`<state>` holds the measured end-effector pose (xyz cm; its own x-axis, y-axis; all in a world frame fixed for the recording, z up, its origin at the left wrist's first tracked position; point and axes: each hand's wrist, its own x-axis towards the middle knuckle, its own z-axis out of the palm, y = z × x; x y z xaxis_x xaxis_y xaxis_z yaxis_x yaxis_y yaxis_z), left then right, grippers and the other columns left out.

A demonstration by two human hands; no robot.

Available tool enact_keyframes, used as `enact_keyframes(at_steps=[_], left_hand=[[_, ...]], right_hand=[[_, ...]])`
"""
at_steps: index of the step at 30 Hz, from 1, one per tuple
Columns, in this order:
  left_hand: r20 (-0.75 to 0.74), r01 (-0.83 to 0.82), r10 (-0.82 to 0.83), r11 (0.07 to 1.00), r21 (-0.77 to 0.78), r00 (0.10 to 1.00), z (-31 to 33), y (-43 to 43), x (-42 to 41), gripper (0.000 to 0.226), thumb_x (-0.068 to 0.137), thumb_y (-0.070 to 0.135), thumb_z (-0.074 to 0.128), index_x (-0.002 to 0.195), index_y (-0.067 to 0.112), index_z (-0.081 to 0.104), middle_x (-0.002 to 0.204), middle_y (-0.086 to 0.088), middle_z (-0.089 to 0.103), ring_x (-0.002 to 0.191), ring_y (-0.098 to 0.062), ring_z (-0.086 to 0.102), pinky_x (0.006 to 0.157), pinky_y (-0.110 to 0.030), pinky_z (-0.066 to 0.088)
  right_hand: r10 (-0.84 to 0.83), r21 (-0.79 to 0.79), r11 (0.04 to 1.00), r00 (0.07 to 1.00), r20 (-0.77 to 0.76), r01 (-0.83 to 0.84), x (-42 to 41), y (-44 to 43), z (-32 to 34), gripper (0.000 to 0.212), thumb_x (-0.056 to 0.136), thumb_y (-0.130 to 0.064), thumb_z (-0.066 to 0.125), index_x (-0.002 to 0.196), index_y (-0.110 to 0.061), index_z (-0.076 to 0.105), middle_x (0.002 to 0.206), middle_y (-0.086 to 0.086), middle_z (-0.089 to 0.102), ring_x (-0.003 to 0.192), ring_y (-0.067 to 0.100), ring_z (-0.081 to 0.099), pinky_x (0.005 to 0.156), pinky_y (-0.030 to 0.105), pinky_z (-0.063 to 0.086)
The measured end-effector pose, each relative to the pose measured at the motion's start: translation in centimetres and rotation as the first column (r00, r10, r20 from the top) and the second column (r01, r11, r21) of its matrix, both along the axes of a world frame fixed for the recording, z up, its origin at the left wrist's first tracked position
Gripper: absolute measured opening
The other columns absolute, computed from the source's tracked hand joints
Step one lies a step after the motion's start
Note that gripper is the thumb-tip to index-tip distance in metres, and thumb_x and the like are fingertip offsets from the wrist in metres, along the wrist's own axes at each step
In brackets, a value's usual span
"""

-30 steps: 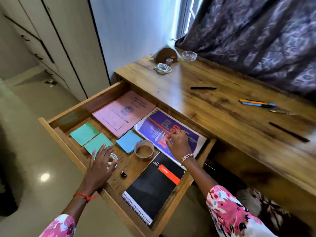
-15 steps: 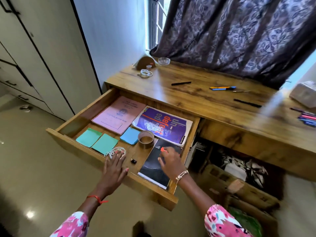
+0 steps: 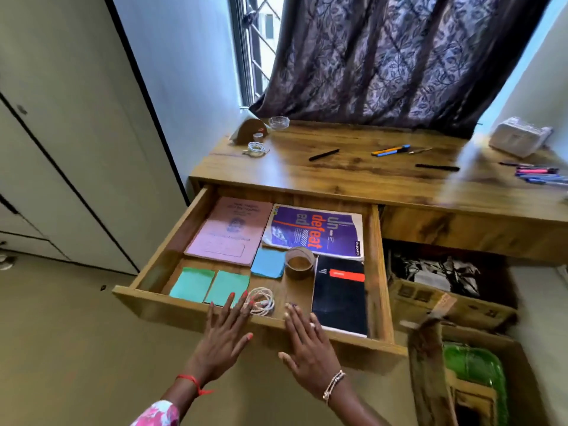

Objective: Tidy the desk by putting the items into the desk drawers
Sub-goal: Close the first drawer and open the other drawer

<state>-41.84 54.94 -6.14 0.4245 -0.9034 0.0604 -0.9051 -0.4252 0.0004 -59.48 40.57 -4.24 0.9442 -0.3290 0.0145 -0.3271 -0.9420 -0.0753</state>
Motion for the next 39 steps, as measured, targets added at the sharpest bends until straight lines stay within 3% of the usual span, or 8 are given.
enact_keyframes(at_steps=[7, 13, 18, 20, 26, 31, 36, 39], left_hand=[[0.102, 0.183, -0.185, 0.983, 0.031, 0.977, -0.4, 1.9, 3.9, 0.08, 0.083, 0.051, 0.039, 0.149, 0.021, 0.007, 0.158, 0.002, -0.011, 0.145, -0.018, -0.01, 0.109, -0.05, 0.007], [0.089, 0.202, -0.198, 0.979, -0.034, 0.976, -0.6, 0.9, 4.7, 0.083, 0.082, 0.054, 0.036, 0.149, 0.023, -0.001, 0.158, 0.002, -0.014, 0.145, -0.018, -0.013, 0.109, -0.051, 0.005], [0.073, 0.184, -0.181, 0.982, -0.038, 0.981, -0.6, -1.2, 6.1, 0.079, 0.086, 0.058, 0.029, 0.149, 0.023, -0.002, 0.157, 0.001, -0.016, 0.145, -0.019, -0.014, 0.108, -0.053, 0.007], [0.072, 0.176, -0.173, 0.984, -0.034, 0.982, -0.6, -2.2, 6.8, 0.078, 0.087, 0.059, 0.027, 0.149, 0.023, -0.003, 0.157, 0.0, -0.017, 0.144, -0.02, -0.015, 0.108, -0.053, 0.006], [0.085, 0.166, -0.162, 0.985, -0.051, 0.983, -0.9, -6.0, 9.3, 0.071, 0.091, 0.059, 0.013, 0.149, 0.022, -0.005, 0.156, -0.001, -0.02, 0.144, -0.021, -0.018, 0.108, -0.054, 0.002], [0.074, 0.172, -0.167, 0.983, -0.07, 0.983, -1.3, -10.3, 12.1, 0.073, 0.09, 0.059, 0.018, 0.149, 0.023, -0.006, 0.156, -0.001, -0.02, 0.144, -0.021, -0.017, 0.109, -0.055, 0.002], [0.075, 0.159, -0.154, 0.985, -0.066, 0.985, -1.2, -15.1, 15.2, 0.071, 0.091, 0.059, 0.014, 0.149, 0.023, -0.008, 0.157, -0.002, -0.018, 0.144, -0.022, -0.016, 0.109, -0.056, 0.001], [0.068, 0.143, -0.137, 0.986, -0.081, 0.988, -1.1, -17.8, 16.8, 0.073, 0.09, 0.057, 0.02, 0.149, 0.023, -0.008, 0.157, -0.001, -0.018, 0.144, -0.021, -0.015, 0.11, -0.055, 0.003]], right_hand=[[-0.134, -0.147, 0.982, 0.988, -0.075, 0.122, 1.2, 0.7, -1.5, 0.102, 0.068, -0.068, 0.052, 0.143, -0.007, 0.021, 0.155, 0.008, 0.016, 0.144, 0.021, -0.014, 0.112, 0.043, 0.004], [-0.144, -0.185, 0.974, 0.987, -0.068, 0.129, 2.3, -0.1, -1.3, 0.102, 0.063, -0.069, 0.056, 0.141, -0.011, 0.024, 0.155, 0.006, -0.021, 0.143, 0.019, -0.02, 0.111, 0.042, 0.001], [-0.212, -0.224, 0.955, 0.975, -0.061, 0.194, 3.9, -1.7, -1.1, 0.124, 0.06, -0.07, 0.059, 0.146, -0.011, -0.007, 0.155, 0.006, 0.006, 0.142, 0.018, -0.021, 0.111, 0.044, 0.0], [-0.235, -0.214, 0.953, 0.969, -0.079, 0.214, 4.7, -2.5, -0.9, 0.121, 0.058, -0.069, 0.062, 0.147, -0.012, 0.004, 0.151, 0.005, 0.017, 0.142, 0.018, -0.021, 0.111, 0.044, 0.001], [-0.24, -0.225, 0.948, 0.97, -0.029, 0.228, 7.5, -6.3, -1.8, 0.102, 0.06, -0.066, 0.064, 0.139, -0.015, 0.025, 0.157, 0.006, -0.009, 0.142, 0.017, -0.023, 0.11, 0.046, 0.0], [-0.255, -0.22, 0.943, 0.967, -0.004, 0.248, 10.5, -10.6, -2.5, 0.102, 0.058, -0.066, 0.066, 0.139, -0.015, 0.029, 0.149, 0.006, 0.029, 0.143, 0.018, -0.014, 0.11, 0.048, 0.004], [-0.267, -0.195, 0.945, 0.964, -0.002, 0.261, 13.7, -15.3, -2.8, 0.109, 0.064, -0.067, 0.062, 0.146, -0.015, 0.012, 0.152, 0.006, 0.015, 0.143, 0.017, -0.021, 0.11, 0.048, 0.0], [-0.25, -0.221, 0.943, 0.968, 0.012, 0.247, 15.5, -18.0, -2.8, 0.114, 0.07, -0.063, 0.059, 0.146, -0.014, -0.01, 0.155, 0.006, -0.019, 0.141, 0.018, -0.024, 0.11, 0.048, -0.004]])
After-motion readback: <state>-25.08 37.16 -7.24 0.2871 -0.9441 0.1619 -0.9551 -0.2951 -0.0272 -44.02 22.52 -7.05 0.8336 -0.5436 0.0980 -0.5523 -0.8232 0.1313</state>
